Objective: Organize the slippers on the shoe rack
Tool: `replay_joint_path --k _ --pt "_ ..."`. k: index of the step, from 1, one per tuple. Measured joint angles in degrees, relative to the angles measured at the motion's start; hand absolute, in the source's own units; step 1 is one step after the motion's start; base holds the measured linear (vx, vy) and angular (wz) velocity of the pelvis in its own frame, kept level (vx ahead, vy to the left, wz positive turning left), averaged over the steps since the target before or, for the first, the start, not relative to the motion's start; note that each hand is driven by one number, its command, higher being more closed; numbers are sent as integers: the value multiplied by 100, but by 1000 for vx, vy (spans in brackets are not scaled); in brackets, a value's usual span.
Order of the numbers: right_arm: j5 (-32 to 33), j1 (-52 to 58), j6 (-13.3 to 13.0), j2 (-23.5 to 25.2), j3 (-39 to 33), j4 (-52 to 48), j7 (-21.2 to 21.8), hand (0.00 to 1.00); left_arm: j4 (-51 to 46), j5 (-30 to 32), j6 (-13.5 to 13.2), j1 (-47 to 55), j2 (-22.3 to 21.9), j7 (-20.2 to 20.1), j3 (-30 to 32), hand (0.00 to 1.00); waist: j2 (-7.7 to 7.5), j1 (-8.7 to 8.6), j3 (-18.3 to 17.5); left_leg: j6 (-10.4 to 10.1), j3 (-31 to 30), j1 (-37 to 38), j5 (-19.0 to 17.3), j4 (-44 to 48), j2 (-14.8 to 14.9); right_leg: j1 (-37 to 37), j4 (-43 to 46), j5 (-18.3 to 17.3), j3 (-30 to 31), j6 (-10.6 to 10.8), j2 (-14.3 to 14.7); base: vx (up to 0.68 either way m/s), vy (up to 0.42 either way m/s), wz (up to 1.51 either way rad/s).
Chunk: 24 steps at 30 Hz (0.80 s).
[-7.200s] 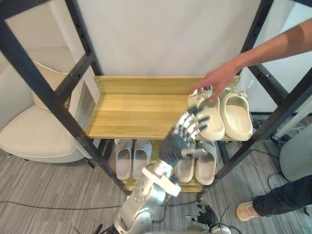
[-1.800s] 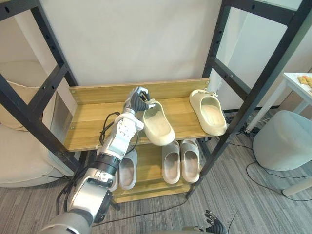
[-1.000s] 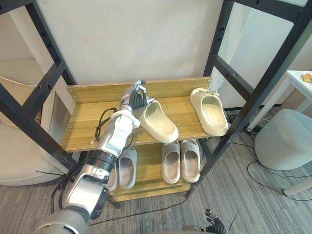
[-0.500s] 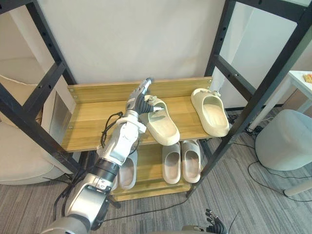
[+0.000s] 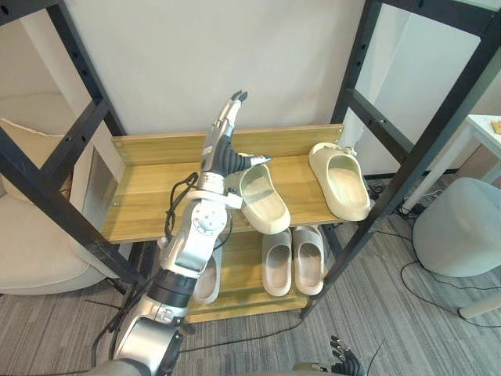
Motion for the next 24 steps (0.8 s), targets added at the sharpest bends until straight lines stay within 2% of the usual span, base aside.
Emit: replay_joint_path --k 7,16,24 --pt "-10 2 4 7 -13 0 -2 0 28 9 42 275 -3 -24 95 0 -6 -1 0 1 -12 -4 0 3 -3 -4 -5 -1 1 2 0 0 0 0" --pt "-9 6 17 46 -26 -2 -2 0 643 1 227 286 14 -44 247 0 -58 -2 22 2 52 -8 -2 -6 5 -23 -4 -1 18 2 3 0 0 0" --pt "-6 6 18 57 -21 -18 -2 0 1017 -6 271 199 60 -62 402 0 -84 -9 37 5 69 -30 -5 -13 5 -57 7 -1 33 2 5 0 0 0"
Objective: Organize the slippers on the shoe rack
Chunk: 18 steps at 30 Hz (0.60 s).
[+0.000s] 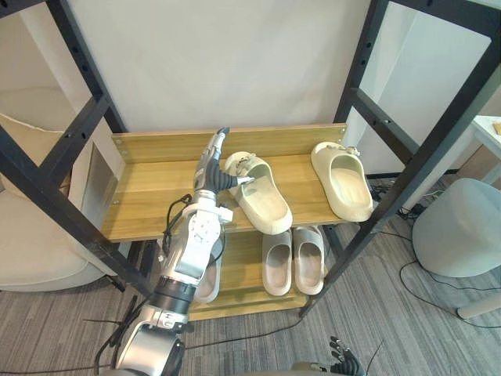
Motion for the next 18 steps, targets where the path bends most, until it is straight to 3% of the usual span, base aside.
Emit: replay_joint_path --k 18 --pt "5 75 5 8 26 -183 6 0 768 445 187 -784 244 -474 -305 0 -2 -41 2 1 38 -67 3 24 -7 -151 103 1 103 0 -4 -3 -1 -1"
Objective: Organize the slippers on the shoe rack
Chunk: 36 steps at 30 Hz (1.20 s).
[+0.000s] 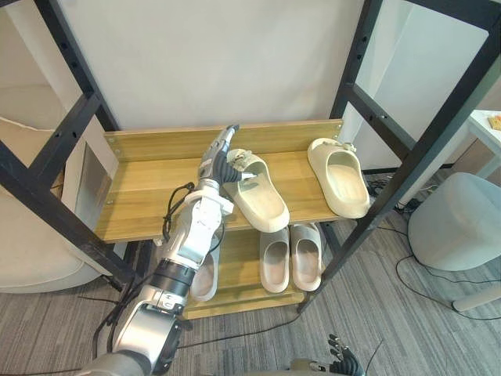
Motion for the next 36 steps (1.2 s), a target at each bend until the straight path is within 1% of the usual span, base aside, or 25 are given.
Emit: replay_joint_path --k 7,8,11,13,16,26,29,36 --pt "4 -2 0 0 8 0 9 0 325 431 48 -267 125 -289 -133 0 2 -7 1 0 30 1 0 3 10 -16 0 0 19 0 1 -3 0 -1" --pt "4 -2 0 -1 8 0 12 0 364 496 49 -315 159 -364 -137 100 3 -7 1 -1 44 2 -1 3 14 -20 0 1 23 -1 2 -12 -2 -4" --pt "5 -4 0 -4 7 -1 18 0 556 629 57 -462 261 -509 -176 100 8 -7 2 -1 60 0 -1 4 17 -39 2 1 39 -1 3 0 0 0" --pt "6 -5 0 -5 7 -2 22 0 591 669 56 -501 299 -536 -183 100 11 -7 4 -1 70 -4 -1 4 17 -50 4 1 49 -1 3 -3 -1 -2" --pt "9 -7 0 -6 8 -2 26 0 706 701 45 -695 469 -533 -356 100 14 -9 4 -1 70 -6 -1 5 16 -49 3 1 48 -1 2 0 0 0" --pt "101 -15 -4 -46 18 -10 44 0 725 706 47 -821 694 -512 -467 100 73 -10 43 -1 70 -8 -1 2 16 -50 1 2 46 -2 1 0 0 0" --pt "102 -19 -5 -65 24 -13 44 0 725 808 35 -893 808 -520 -633 100 84 -9 49 -1 71 -7 -1 2 13 -50 -2 2 48 -2 -2 0 0 0" --pt "102 -18 -9 -69 26 -19 43 0 711 917 39 -903 817 -480 -654 100 88 -24 51 -1 81 -6 -1 -2 11 -61 -1 2 58 -2 -1 0 0 0"
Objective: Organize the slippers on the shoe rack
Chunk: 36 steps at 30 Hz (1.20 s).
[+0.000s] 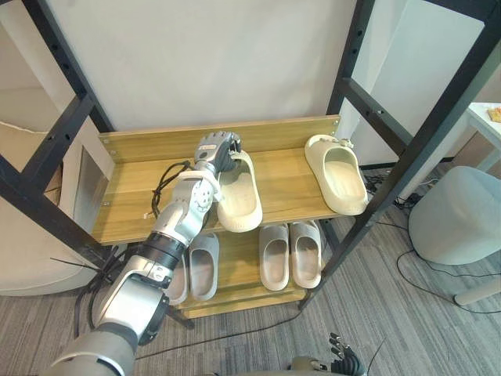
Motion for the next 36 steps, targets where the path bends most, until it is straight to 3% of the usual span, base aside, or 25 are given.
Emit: replay_joint_path --k 15,36 --pt "128 30 4 -2 -10 -236 -6 0 -3 9 6 -931 -283 305 -368 100 65 -130 104 3 218 24 -3 -29 25 -135 50 51 210 0 51 -6 0 -7" --pt "239 78 -53 -6 -52 -734 -6 0 608 113 15 -1644 -338 393 -462 100 85 -210 635 19 533 -311 -32 166 143 -589 84 256 492 31 182 -22 2 -8"
